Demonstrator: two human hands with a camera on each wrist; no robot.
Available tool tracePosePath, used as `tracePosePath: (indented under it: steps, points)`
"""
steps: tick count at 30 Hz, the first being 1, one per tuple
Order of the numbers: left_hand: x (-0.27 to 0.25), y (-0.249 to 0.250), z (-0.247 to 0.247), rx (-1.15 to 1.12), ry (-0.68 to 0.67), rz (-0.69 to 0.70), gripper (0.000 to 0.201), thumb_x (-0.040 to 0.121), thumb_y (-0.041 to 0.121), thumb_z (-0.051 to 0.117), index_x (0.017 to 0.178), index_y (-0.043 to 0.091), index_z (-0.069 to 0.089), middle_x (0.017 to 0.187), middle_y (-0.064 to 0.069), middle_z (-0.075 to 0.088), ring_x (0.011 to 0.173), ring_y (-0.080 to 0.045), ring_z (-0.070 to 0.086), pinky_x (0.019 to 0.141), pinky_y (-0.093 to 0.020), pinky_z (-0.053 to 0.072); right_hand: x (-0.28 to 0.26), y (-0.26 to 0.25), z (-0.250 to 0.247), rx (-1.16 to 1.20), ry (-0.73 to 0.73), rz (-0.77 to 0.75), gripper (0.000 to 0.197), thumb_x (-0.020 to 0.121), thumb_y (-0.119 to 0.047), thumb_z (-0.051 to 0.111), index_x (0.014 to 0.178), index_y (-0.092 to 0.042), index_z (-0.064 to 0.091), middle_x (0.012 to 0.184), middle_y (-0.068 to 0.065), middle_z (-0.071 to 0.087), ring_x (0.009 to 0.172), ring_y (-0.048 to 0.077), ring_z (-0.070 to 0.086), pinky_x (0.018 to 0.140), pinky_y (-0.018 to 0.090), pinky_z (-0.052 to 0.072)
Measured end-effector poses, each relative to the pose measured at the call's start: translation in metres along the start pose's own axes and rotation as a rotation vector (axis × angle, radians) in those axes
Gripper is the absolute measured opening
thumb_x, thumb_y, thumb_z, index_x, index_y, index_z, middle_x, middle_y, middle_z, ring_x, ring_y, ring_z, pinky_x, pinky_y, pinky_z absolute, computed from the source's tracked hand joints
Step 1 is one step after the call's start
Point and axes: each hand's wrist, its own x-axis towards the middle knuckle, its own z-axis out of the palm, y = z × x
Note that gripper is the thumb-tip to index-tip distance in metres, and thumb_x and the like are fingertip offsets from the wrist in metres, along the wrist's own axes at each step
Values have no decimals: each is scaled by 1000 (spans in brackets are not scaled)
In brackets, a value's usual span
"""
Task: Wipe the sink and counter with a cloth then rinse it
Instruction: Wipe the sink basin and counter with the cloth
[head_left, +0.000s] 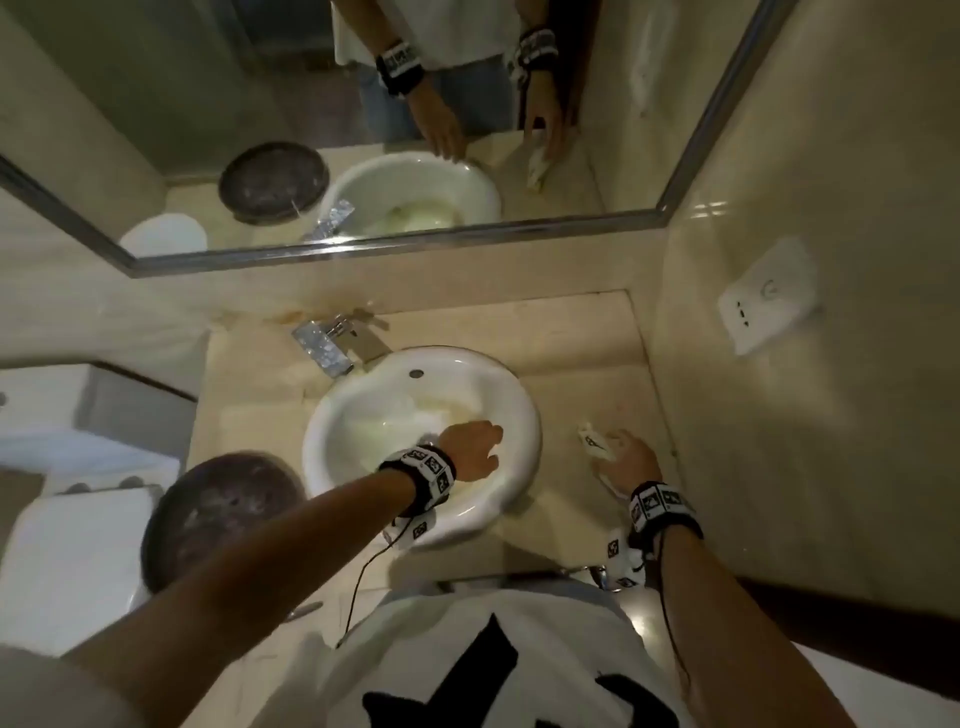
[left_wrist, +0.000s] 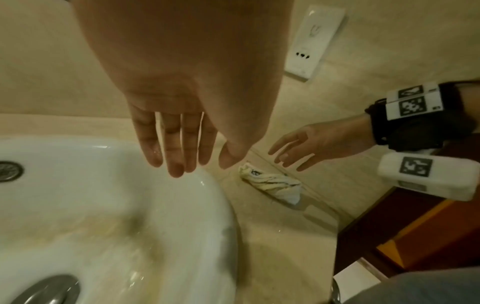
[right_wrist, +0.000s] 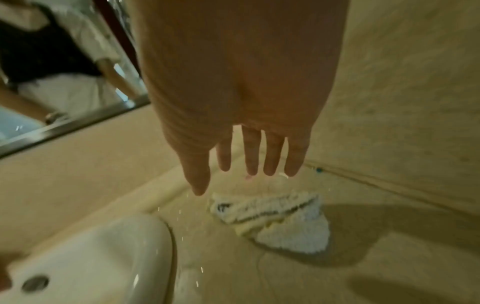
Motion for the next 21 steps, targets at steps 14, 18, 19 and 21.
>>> tracePosePath:
  steps: [14, 18, 19, 21]
  points:
    - [-5, -9, 35, -66, -9, -107, 40, 96, 28, 52, 134, 15, 50, 128, -7, 58, 113, -27, 59, 95, -41, 48, 13, 7, 4, -181, -30, -38, 57, 75, -32, 80, 121, -22, 48, 118, 13, 60, 101, 35, 61, 84, 42, 53]
    - [9, -4, 25, -51, 22, -28, 39, 97, 29, 50, 134, 17, 49, 130, -4, 56, 111, -26, 60, 90, -39, 50, 6, 11, -14, 14, 191, -23, 54, 72, -23, 83, 116, -25, 51, 114, 8, 60, 96, 31, 63, 81, 41, 55]
    - [12, -2, 22, -44, 22, -17, 39, 98, 29, 50, 135, 17, 49, 131, -4, 56, 112, -25, 59, 90, -38, 50, 4, 13, -18, 59, 244, -17, 53, 73, -21, 82, 117, -24, 52, 114, 8, 61, 96, 31, 63, 80, 40, 56]
    - [21, 0, 19, -24, 9, 14, 40, 99, 29, 49, 137, 17, 47, 134, -4, 54, 115, -25, 58, 92, -38, 49, -1, 21, -25, 108, 323, 14, 52, 76, -16, 81, 120, -20, 54, 117, 12, 62, 99, 33, 63, 81, 39, 55]
